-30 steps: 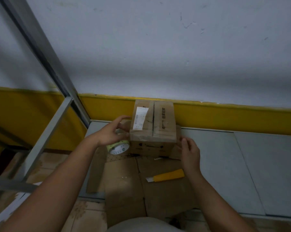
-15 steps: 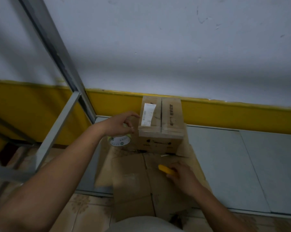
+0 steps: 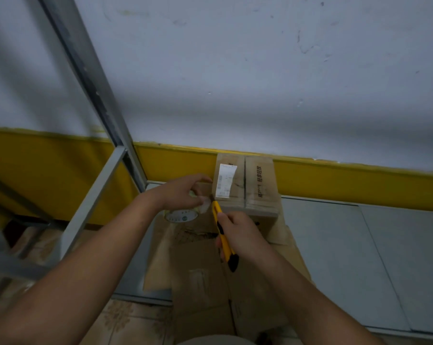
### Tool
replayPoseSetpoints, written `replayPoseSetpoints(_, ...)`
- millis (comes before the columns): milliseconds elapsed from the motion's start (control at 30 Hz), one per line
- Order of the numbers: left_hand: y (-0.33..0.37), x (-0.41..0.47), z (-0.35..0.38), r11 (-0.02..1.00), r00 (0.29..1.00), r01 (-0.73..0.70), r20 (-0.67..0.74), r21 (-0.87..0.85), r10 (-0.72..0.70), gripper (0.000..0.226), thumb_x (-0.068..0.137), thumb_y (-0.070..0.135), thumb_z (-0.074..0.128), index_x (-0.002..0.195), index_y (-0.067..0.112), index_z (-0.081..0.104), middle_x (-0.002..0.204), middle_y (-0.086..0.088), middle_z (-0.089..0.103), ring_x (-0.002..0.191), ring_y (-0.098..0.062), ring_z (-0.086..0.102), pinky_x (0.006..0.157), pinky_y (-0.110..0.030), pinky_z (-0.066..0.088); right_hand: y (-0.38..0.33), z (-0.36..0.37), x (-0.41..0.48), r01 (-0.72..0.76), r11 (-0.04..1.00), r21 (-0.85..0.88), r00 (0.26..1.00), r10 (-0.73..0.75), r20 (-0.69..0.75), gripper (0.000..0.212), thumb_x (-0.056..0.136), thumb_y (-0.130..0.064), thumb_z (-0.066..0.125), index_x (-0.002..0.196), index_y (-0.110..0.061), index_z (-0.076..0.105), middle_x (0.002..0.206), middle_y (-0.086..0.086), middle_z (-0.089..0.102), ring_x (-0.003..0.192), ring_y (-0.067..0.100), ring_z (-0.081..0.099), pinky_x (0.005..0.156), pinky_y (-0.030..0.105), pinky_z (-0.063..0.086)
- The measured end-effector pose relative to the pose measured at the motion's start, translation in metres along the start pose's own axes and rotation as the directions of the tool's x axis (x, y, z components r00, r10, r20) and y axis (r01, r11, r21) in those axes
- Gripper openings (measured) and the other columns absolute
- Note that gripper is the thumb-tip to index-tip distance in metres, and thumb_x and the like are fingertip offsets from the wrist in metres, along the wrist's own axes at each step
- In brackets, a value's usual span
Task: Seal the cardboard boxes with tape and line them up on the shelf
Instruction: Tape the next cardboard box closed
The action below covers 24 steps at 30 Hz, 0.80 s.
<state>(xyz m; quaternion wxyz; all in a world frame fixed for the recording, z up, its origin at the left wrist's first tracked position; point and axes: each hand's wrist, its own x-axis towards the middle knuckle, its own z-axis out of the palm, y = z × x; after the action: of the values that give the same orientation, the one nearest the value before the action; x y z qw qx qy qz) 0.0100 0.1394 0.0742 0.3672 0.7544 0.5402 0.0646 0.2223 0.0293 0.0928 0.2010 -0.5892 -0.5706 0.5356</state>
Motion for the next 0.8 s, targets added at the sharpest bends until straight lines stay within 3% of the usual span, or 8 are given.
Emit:
replayPoseSetpoints(67, 0.0, -0.002, 0.001, 1.0, 1.0, -0.005, -0.008, 0.026, 0.006, 0.06, 0.098, 0.037, 0.071, 0.151, 0.041, 0.043, 0.115, 0.013, 0.068, 0.119, -0.008, 0.06, 0.097, -0.038, 0.053, -0.008, -0.004, 0.007, -0.024, 0.999, -0.031, 1.0, 0.024, 0.013, 0.046, 0.112, -0.034, 0.035, 0.093, 0.001, 0.058, 0.073, 0.014, 0.074, 0.059, 0.032, 0.069, 0.056, 0.033, 0.055)
replayPoseSetpoints(167, 0.001, -0.005, 0.002, 0.997, 0.999, -0.026, -0.032, 0.075, 0.028, 0.056, 0.1, 0.039, 0.069, 0.15, 0.042, 0.043, 0.118, 0.008, 0.067, 0.117, -0.011, 0.062, 0.096, -0.04, 0.054, -0.016, -0.009, 0.014, -0.052, 0.998, -0.043, 0.998, 0.053, 0.037, 0.043, 0.113, -0.032, 0.033, 0.086, -0.005, 0.054, 0.073, 0.014, 0.074, 0.058, 0.03, 0.067, 0.058, 0.031, 0.054)
replayPoseSetpoints(300, 0.001, -0.007, 0.002, 0.997, 0.998, -0.03, -0.049, 0.069, 0.034, 0.054, 0.099, 0.034, 0.069, 0.147, 0.044, 0.045, 0.116, 0.009, 0.068, 0.114, -0.01, 0.063, 0.097, -0.045, 0.055, -0.022, -0.014, 0.015, -0.073, 0.997, -0.024, 0.995, 0.074, 0.062, 0.04, 0.112, -0.032, 0.035, 0.09, -0.004, 0.054, 0.069, 0.011, 0.072, 0.055, 0.029, 0.067, 0.053, 0.029, 0.053)
replayPoseSetpoints(533, 0.004, -0.008, 0.002, 0.998, 0.997, -0.006, -0.073, 0.06, 0.01, 0.047, 0.097, 0.037, 0.073, 0.138, 0.045, 0.051, 0.103, 0.014, 0.069, 0.103, -0.009, 0.066, 0.096, -0.048, 0.056, -0.024, -0.013, 0.012, -0.066, 0.995, -0.077, 0.993, 0.073, 0.094, 0.04, 0.112, -0.031, 0.035, 0.095, -0.002, 0.056, 0.073, 0.014, 0.073, 0.058, 0.031, 0.068, 0.064, 0.039, 0.058)
replayPoseSetpoints(800, 0.017, -0.01, 0.001, 0.976, 0.995, -0.034, -0.087, 0.216, 0.054, 0.05, 0.098, 0.027, 0.072, 0.138, 0.042, 0.045, 0.1, 0.014, 0.07, 0.091, -0.008, 0.065, 0.078, -0.037, 0.056, -0.03, -0.016, 0.019, -0.121, 0.99, -0.077, 0.982, 0.131, 0.134, 0.041, 0.112, -0.03, 0.037, 0.102, 0.004, 0.058, 0.074, 0.016, 0.072, 0.06, 0.031, 0.069, 0.061, 0.037, 0.058)
